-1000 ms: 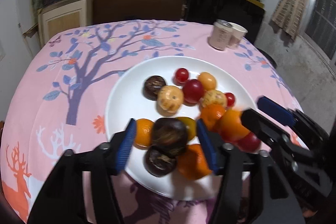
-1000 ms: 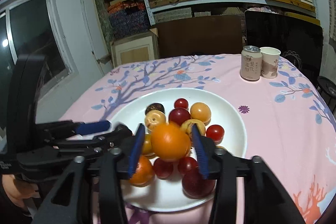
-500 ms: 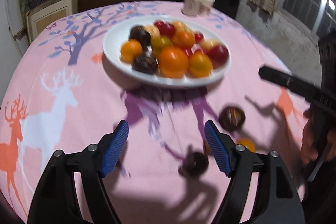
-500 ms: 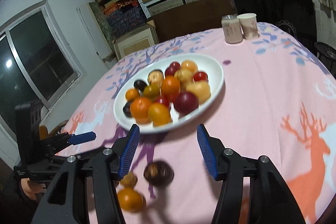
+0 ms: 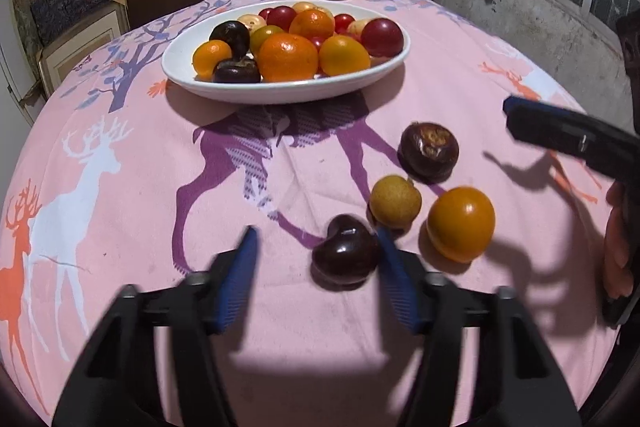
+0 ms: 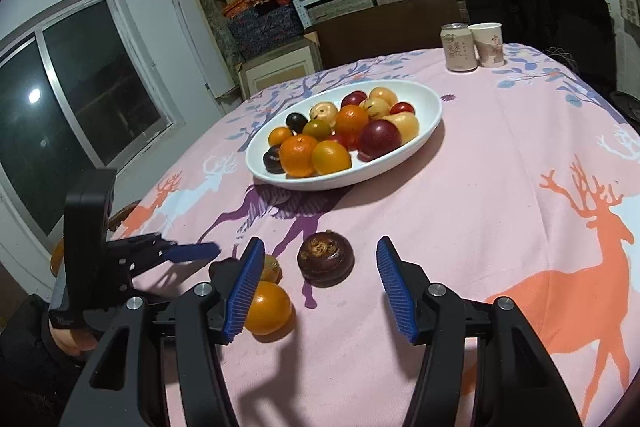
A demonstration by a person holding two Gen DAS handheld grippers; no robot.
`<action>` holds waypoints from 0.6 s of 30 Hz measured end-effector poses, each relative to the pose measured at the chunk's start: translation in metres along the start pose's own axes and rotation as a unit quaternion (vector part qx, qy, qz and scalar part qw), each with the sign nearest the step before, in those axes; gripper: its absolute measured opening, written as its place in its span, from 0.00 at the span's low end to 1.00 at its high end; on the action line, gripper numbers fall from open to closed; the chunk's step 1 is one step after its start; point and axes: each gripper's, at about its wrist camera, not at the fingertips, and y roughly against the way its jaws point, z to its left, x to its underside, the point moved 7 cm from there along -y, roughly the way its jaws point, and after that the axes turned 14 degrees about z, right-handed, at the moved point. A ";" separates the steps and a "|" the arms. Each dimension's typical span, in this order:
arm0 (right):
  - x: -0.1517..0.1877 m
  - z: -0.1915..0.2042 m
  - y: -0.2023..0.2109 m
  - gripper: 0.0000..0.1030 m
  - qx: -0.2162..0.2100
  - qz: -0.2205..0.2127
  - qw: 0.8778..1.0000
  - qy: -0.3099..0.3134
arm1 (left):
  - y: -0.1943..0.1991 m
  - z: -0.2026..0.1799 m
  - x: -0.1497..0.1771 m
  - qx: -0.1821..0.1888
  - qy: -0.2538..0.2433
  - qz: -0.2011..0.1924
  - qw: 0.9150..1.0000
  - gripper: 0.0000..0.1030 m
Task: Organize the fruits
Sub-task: 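Grasp a dark red plum with the left tool while the right tool grasps an orange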
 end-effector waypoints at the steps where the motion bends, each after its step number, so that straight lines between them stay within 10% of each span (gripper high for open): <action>1: 0.000 0.001 -0.001 0.57 -0.002 0.004 1.000 0.002 | 0.001 -0.001 -0.001 0.008 -0.002 -0.003 1.000 0.29; 18: 0.021 0.043 -0.034 0.57 0.015 0.101 0.990 0.101 | 0.012 0.023 -0.005 0.030 0.042 -0.027 0.998 0.29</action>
